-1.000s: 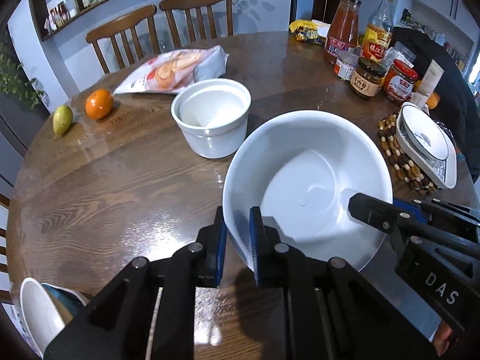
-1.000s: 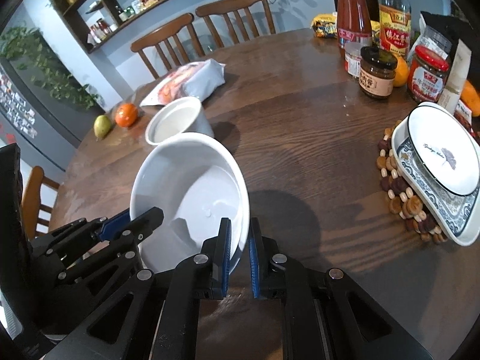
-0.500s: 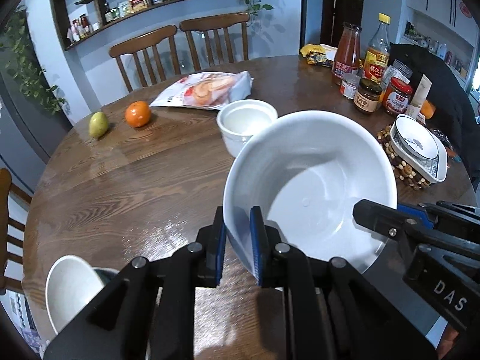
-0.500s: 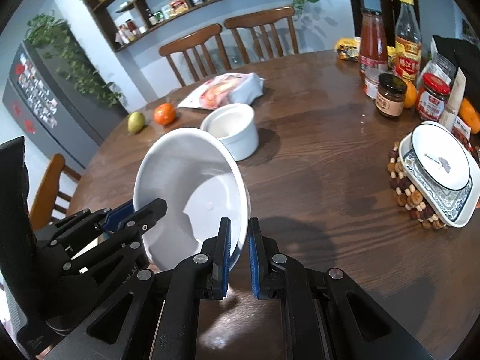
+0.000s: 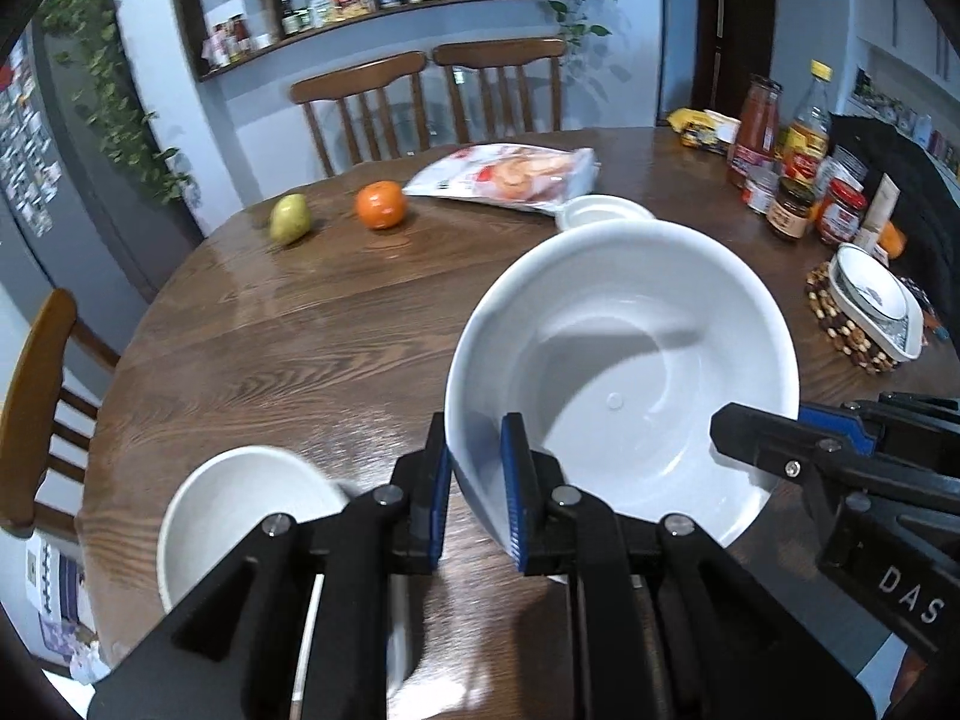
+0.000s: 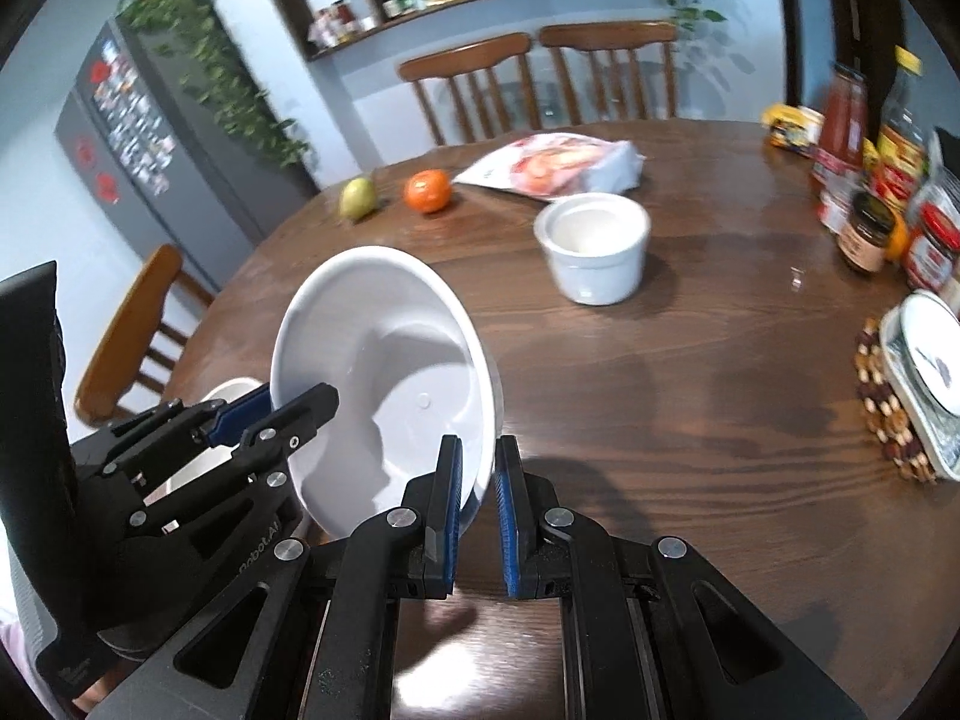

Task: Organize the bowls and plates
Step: 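Carry the medium white bowl with both grippers over the large white bowl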

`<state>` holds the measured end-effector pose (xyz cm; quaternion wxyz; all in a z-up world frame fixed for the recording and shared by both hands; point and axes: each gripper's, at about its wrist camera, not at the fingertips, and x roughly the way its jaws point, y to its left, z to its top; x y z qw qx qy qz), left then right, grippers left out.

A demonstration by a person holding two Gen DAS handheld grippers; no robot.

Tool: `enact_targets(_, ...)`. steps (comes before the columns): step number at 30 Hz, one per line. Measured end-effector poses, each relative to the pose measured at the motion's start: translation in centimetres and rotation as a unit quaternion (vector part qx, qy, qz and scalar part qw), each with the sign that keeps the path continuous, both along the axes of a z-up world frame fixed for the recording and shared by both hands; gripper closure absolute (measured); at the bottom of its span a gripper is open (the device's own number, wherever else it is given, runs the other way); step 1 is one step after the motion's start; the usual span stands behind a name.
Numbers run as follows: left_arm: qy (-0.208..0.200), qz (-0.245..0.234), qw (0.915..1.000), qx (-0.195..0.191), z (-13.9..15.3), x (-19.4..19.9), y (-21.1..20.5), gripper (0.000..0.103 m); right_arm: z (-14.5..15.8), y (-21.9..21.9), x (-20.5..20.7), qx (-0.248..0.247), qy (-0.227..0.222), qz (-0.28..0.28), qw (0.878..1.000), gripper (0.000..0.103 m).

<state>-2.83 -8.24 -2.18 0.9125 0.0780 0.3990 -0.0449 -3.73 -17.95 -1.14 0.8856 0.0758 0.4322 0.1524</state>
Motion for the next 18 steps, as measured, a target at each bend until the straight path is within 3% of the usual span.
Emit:
enact_targets(7, 0.000, 0.043, 0.9990, -0.004, 0.5, -0.3, 3.6, 0.088, 0.6, 3.5, 0.5, -0.004, -0.008, 0.044, 0.999, 0.091)
enact_targets(18, 0.015, 0.074, 0.9971, -0.007, 0.5, -1.6, 8.0, 0.087, 0.3, 7.7, 0.9, 0.007, 0.007, 0.096, 0.995, 0.091)
